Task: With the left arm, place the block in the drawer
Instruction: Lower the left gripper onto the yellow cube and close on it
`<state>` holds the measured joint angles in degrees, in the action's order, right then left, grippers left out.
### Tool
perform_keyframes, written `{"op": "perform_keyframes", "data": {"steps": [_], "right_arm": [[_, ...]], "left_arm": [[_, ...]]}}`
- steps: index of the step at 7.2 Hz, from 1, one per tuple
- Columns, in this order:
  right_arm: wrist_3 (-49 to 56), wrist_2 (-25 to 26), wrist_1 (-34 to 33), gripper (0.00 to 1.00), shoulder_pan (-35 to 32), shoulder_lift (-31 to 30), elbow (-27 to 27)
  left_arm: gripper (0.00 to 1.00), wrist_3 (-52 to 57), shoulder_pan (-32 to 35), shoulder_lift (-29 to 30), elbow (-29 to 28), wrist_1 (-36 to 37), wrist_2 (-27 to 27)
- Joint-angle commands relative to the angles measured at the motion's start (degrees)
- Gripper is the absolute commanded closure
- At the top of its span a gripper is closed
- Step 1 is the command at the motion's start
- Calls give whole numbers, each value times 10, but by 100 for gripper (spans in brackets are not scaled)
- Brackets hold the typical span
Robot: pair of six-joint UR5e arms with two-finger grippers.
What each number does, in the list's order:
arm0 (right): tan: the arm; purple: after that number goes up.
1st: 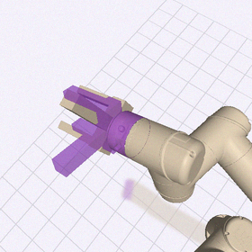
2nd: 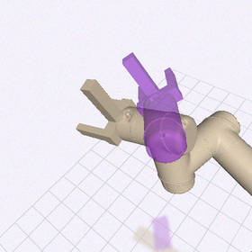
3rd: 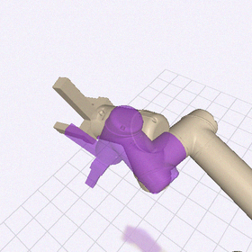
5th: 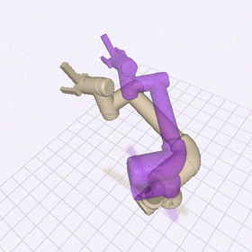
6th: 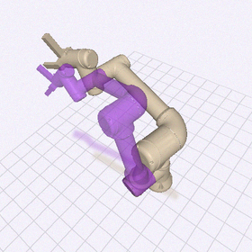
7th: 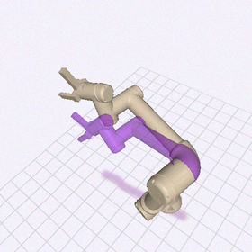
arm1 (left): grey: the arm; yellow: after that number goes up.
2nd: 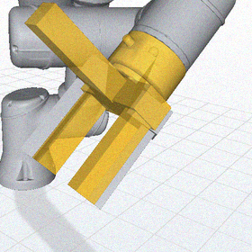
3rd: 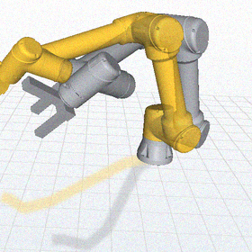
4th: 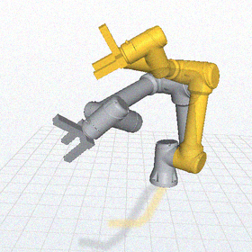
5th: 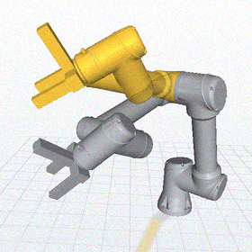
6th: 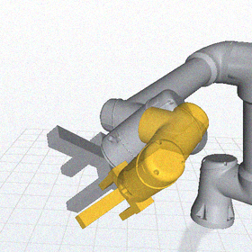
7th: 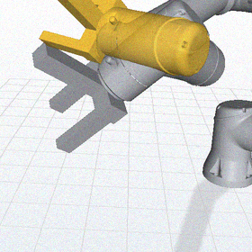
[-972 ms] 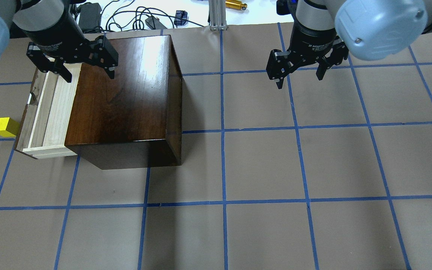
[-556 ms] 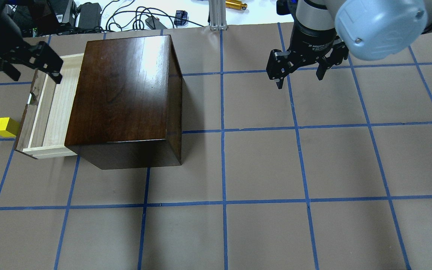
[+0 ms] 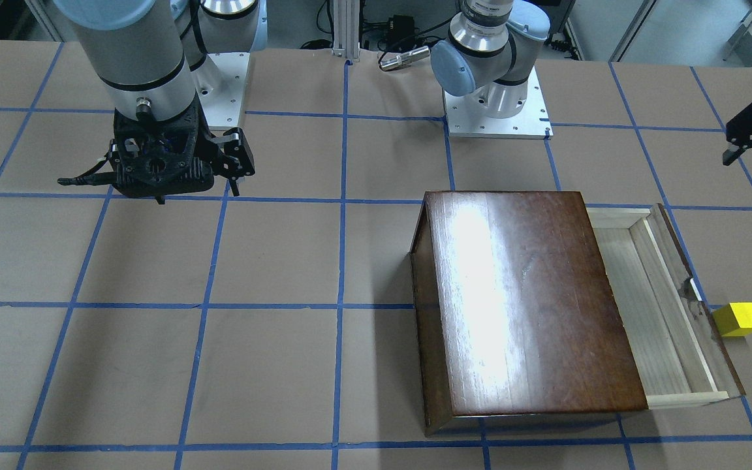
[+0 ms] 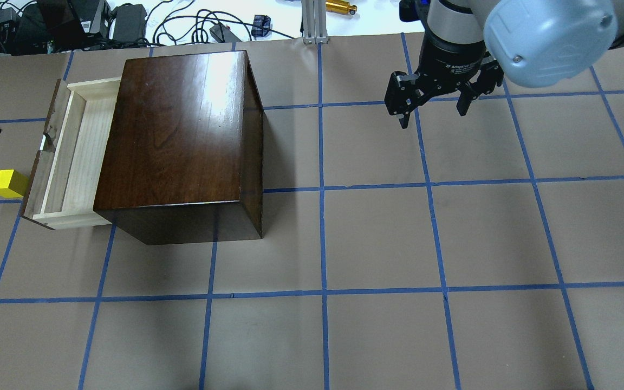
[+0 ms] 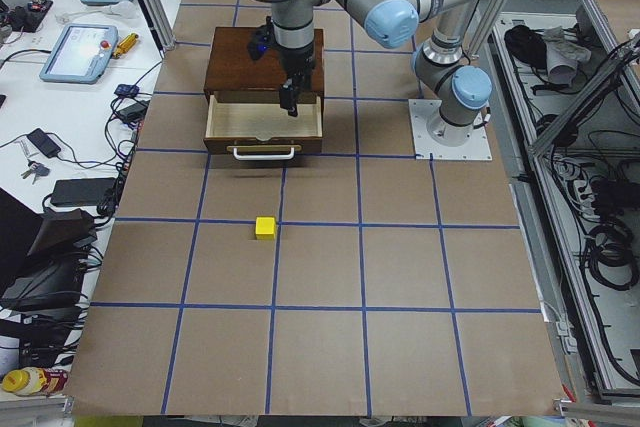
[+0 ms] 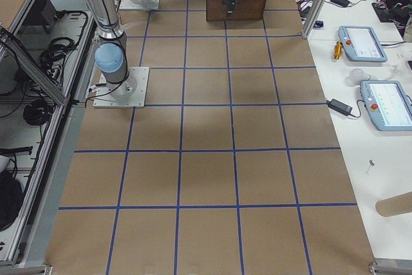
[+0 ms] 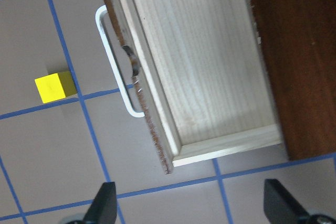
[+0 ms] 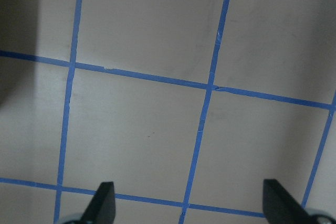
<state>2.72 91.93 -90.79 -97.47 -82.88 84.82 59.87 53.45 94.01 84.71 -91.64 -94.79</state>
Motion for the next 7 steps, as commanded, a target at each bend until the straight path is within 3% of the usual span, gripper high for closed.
{"op": "perform_keyframes", "data": {"steps": [1, 4, 7], "right_arm": [[0, 0, 0, 0, 0, 0, 0], [-1, 0, 0, 0, 0, 0, 0], [-1, 0, 0, 0, 0, 0, 0]], "left_arm": [[0, 204, -47, 53, 2, 44, 0], [0, 489, -72, 127, 12, 161, 0], [0, 625, -72, 194, 15, 241, 4]]}}
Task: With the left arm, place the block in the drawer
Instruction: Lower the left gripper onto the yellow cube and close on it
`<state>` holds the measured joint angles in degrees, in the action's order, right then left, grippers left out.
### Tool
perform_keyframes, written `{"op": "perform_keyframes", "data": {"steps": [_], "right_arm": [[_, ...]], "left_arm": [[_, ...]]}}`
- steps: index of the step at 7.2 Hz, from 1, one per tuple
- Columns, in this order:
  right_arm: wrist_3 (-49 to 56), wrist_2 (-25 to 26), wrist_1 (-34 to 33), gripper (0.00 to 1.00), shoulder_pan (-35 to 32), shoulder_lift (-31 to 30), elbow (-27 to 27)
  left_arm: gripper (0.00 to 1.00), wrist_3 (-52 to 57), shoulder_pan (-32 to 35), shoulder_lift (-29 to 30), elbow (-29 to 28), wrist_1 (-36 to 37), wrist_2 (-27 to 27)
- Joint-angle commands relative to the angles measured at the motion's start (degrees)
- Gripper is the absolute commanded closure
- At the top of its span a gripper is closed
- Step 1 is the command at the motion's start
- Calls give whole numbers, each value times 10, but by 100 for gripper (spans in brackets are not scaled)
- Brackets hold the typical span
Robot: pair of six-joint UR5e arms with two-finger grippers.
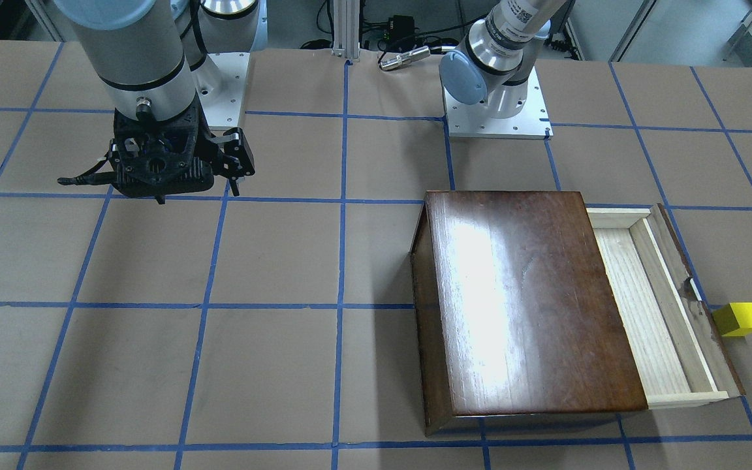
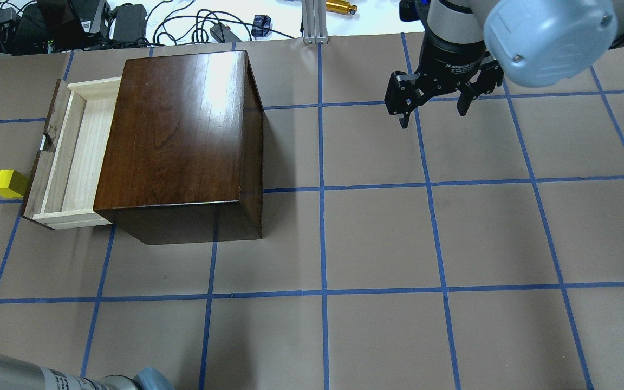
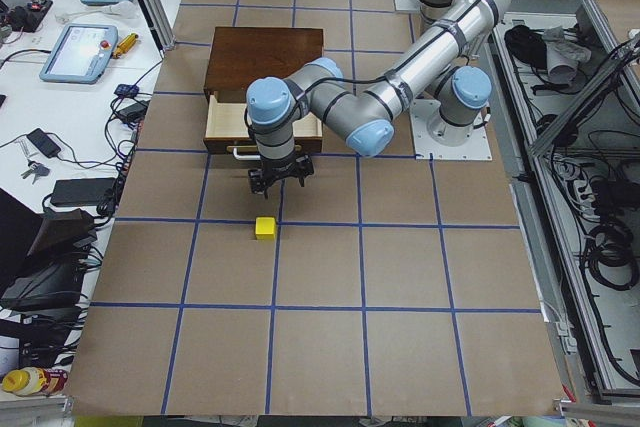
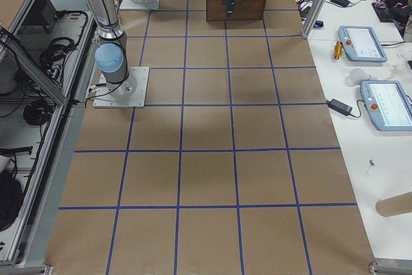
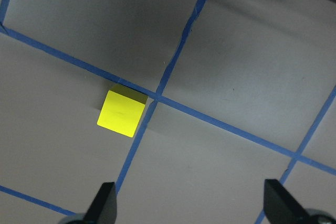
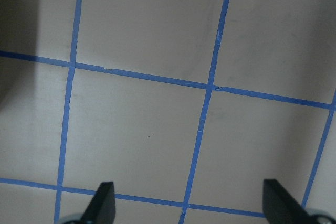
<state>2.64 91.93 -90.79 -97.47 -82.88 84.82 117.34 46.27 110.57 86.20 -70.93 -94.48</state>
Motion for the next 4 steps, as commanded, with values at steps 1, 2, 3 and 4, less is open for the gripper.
{"op": "perform_keyframes", "data": {"steps": [1, 2, 3, 4], "right_arm": [[1, 0, 0, 0, 0, 0, 0], [0, 0, 0, 0, 0, 0, 0], [1, 0, 0, 0, 0, 0, 0], [1, 0, 0, 0, 0, 0, 0]], "left_arm": [[0, 81, 0, 51, 0, 62, 3], [0, 119, 0, 73, -1, 88, 14], [0, 140, 0, 89, -1, 101, 15], [0, 151, 0, 102, -1, 105, 33]]}}
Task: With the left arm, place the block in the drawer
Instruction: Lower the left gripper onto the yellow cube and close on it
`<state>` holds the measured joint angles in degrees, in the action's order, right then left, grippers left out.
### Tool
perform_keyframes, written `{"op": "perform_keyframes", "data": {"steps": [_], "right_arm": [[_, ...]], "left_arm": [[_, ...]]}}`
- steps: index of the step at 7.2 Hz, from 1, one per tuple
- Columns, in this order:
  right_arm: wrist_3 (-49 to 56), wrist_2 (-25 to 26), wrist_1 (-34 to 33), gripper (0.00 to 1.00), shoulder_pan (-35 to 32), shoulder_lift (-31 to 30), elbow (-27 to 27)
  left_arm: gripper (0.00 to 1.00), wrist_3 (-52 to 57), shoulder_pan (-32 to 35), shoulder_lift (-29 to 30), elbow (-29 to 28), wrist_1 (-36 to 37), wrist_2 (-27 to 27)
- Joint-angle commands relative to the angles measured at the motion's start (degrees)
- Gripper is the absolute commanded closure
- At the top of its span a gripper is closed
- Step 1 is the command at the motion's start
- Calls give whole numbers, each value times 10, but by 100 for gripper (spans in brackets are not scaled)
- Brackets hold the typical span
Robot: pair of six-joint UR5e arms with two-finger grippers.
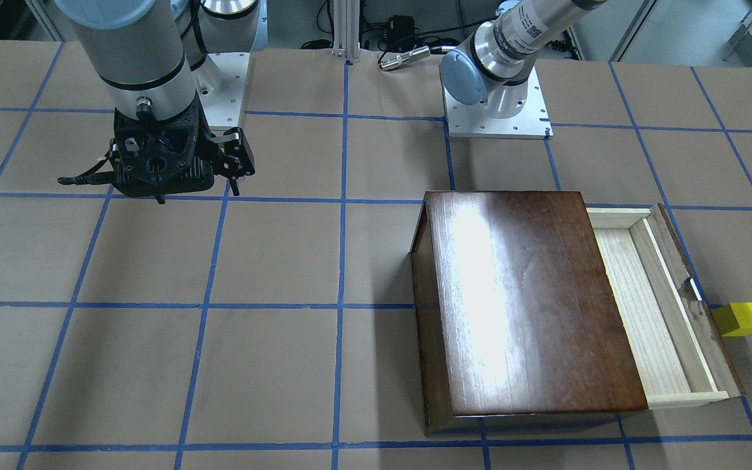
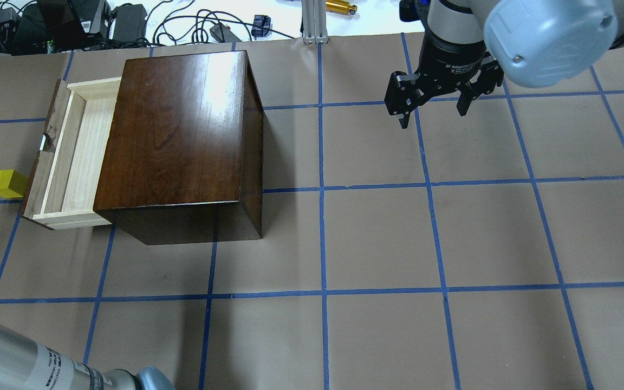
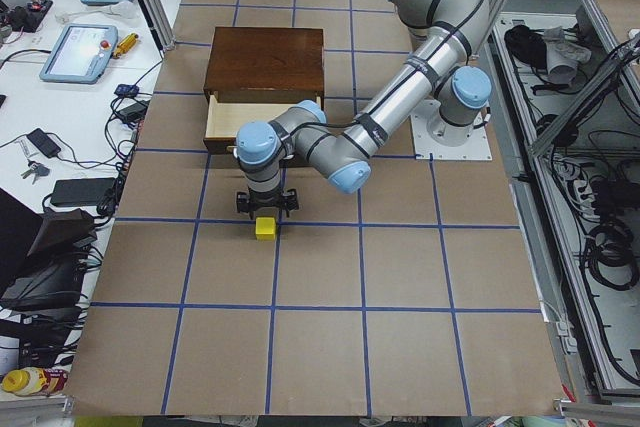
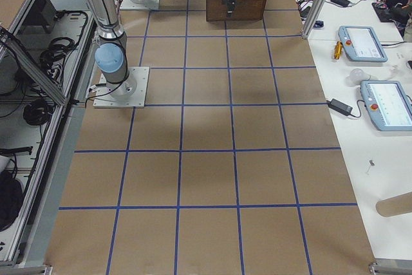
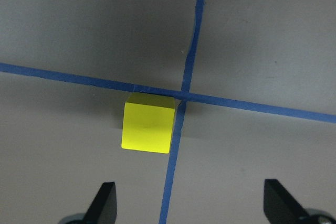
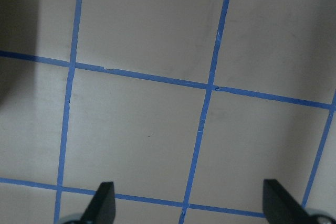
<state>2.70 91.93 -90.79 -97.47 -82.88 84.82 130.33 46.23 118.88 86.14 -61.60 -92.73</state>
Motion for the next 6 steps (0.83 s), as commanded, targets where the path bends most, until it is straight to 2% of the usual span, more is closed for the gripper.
{"op": "perform_keyframes", "data": {"steps": [1, 6], "right_arm": [[-1, 0, 0, 0, 0, 0, 0], [0, -1, 0, 0, 0, 0, 0]], "left_arm": [[0, 53, 0, 30, 1, 26, 32], [0, 54, 0, 81, 3, 63, 33]]}}
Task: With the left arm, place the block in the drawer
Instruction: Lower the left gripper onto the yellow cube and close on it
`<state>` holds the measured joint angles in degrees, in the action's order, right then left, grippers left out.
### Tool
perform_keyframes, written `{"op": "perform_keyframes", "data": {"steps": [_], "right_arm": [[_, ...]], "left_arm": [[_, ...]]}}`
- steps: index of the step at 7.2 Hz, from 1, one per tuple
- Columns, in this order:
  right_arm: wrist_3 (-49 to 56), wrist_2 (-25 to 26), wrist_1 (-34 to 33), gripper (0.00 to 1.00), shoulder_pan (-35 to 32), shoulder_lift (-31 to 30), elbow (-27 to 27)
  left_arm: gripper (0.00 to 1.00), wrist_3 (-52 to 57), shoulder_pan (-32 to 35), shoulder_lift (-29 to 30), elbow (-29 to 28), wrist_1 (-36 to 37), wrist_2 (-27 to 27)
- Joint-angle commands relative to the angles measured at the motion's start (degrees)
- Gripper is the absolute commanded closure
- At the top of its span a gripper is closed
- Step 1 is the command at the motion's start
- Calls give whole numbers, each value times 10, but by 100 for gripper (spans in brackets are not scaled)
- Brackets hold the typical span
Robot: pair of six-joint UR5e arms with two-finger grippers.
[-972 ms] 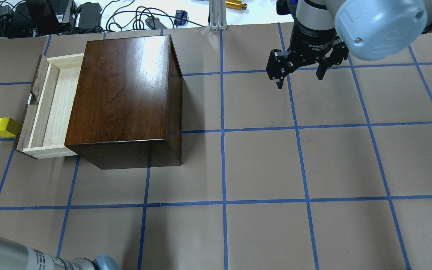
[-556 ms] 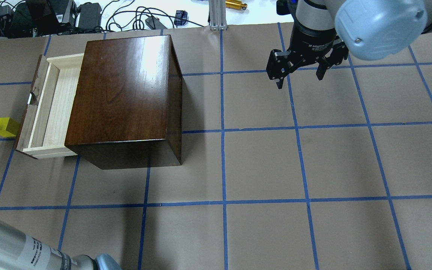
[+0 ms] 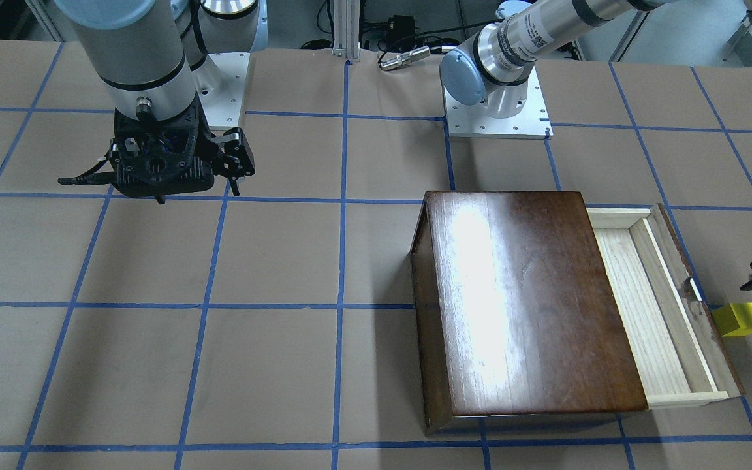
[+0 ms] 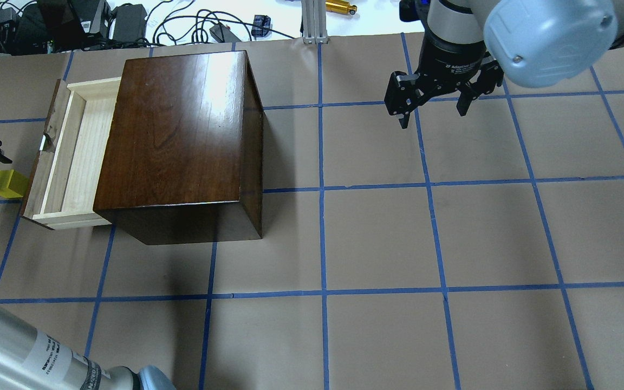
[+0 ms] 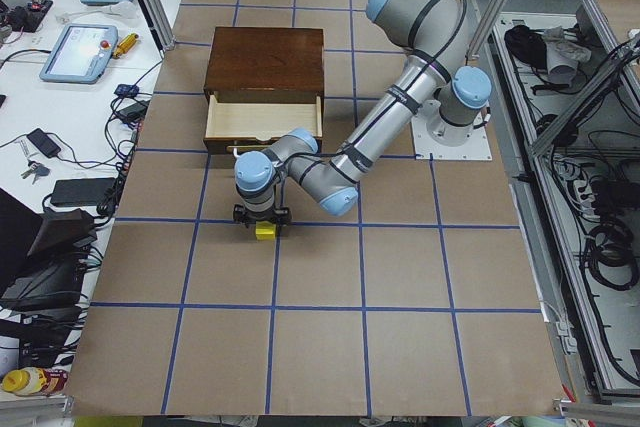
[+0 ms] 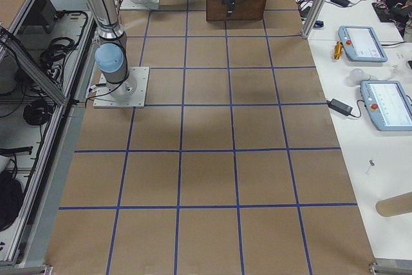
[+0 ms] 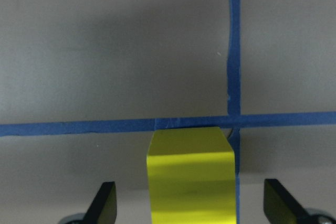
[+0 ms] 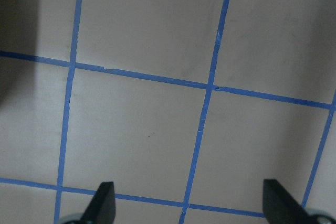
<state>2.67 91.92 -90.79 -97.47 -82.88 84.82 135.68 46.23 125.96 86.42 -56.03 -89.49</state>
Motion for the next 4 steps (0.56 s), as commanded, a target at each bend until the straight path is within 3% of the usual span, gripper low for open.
{"op": "perform_keyframes", "data": {"steps": [1, 2, 3, 4], "right_arm": [[0, 0, 0, 0, 0, 0, 0], [0, 0, 0, 0, 0, 0, 0], [1, 0, 0, 0, 0, 0, 0], [1, 0, 0, 0, 0, 0, 0]], "left_arm": [[3, 0, 0, 14, 0, 10, 0], [25, 2, -1, 14, 1, 14, -1], [64, 5, -1, 14, 1, 15, 0], [89, 5, -1, 14, 1, 15, 0]]}}
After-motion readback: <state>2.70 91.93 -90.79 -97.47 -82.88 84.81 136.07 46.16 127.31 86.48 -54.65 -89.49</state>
